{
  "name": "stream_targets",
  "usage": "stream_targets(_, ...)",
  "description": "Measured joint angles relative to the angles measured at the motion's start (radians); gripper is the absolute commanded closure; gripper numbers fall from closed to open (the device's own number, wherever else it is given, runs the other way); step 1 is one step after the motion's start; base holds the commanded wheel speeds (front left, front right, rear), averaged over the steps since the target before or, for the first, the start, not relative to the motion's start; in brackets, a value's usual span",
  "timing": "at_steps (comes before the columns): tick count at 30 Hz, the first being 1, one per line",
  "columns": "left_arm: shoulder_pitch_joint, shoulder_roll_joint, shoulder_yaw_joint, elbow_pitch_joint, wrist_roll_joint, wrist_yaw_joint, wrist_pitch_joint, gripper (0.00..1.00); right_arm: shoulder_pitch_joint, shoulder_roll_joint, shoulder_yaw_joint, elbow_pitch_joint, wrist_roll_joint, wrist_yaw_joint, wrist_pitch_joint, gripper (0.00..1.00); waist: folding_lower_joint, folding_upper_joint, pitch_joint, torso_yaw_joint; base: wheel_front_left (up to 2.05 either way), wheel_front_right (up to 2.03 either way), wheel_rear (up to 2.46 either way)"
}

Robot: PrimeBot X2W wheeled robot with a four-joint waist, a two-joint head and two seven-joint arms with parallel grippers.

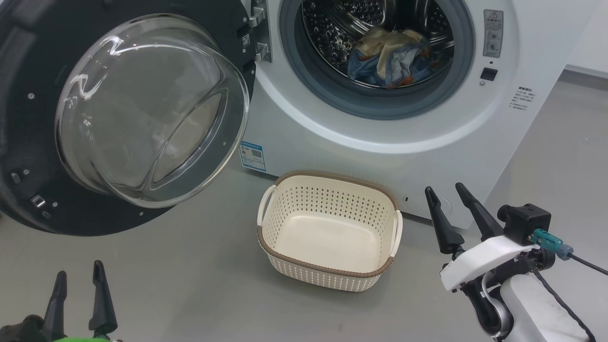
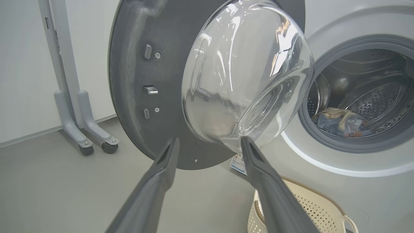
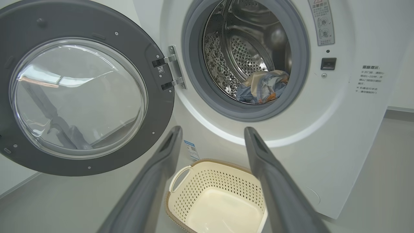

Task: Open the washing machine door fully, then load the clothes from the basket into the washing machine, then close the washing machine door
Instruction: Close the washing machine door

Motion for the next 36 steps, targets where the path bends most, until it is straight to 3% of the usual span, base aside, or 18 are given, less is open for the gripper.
stream_targets(10,0.001,-0.017,0.023,-0.003,0.000,0.021,0.000,0.00,0.000,0.000,0.011,0.001,0.000,0.000,0.000,0.00,0.0000,0.0000,0.012,0.046,0.00,0.00,0.00)
stream_targets(34,0.014,-0.019,0.012,0.011,0.032,0.034,0.000,0.00,-0.001,0.001,0.035,0.010,0.002,0.000,0.000,0.00,0.0000,0.0000,0.004,0.065,0.00,0.00,0.00)
stream_targets(36,0.014,-0.019,0.012,0.011,0.032,0.034,0.000,0.27,-0.001,0.001,0.036,0.010,0.002,0.000,0.000,0.00,0.0000,0.0001,0.003,0.067,0.00,0.00,0.00)
